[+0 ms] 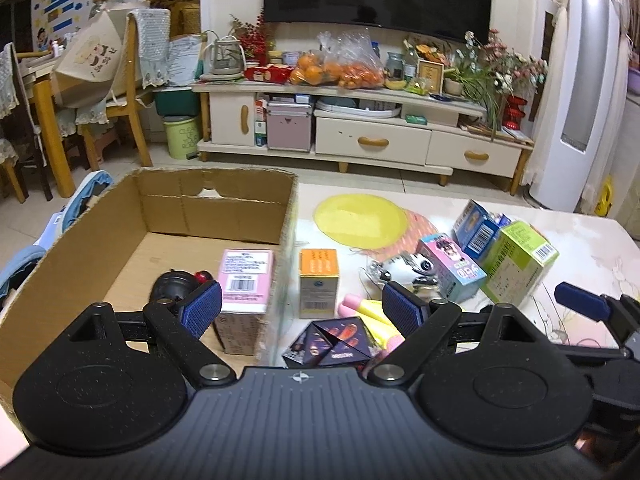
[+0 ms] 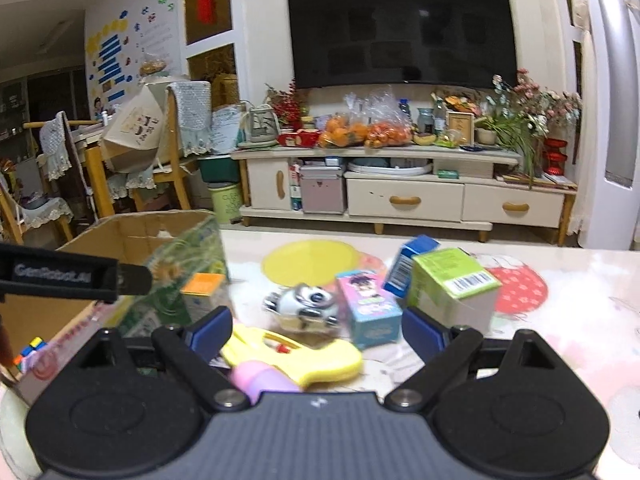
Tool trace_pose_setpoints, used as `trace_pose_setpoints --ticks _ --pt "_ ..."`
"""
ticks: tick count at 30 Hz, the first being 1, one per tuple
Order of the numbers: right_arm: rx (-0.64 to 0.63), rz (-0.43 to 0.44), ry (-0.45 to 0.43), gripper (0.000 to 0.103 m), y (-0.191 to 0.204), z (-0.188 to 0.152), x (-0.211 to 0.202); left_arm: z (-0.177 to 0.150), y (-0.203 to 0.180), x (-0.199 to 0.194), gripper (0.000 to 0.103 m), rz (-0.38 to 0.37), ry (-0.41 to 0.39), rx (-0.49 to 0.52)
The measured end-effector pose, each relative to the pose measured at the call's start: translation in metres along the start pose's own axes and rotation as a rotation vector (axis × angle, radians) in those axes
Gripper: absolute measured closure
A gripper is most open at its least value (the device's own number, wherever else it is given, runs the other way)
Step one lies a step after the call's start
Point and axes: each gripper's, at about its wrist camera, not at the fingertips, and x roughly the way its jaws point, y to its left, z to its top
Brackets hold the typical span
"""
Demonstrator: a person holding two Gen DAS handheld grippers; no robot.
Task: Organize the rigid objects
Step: 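Move both tools back over the table toward the remaining toys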
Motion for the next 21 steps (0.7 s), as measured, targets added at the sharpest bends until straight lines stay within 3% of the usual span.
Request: trace_pose_setpoints --ticks 12,21 --pt "0.022 -0.082 0.015 0.01 -0.051 -0.009 0.013 -0.02 -0.023 0.003 0.0 -0.064 0.038 0.111" --pt "0.027 -0.103 0.051 0.01 -0.077 -0.019 0.031 -0.038 -0.035 0.016 0.0 0.033 0.039 0.105"
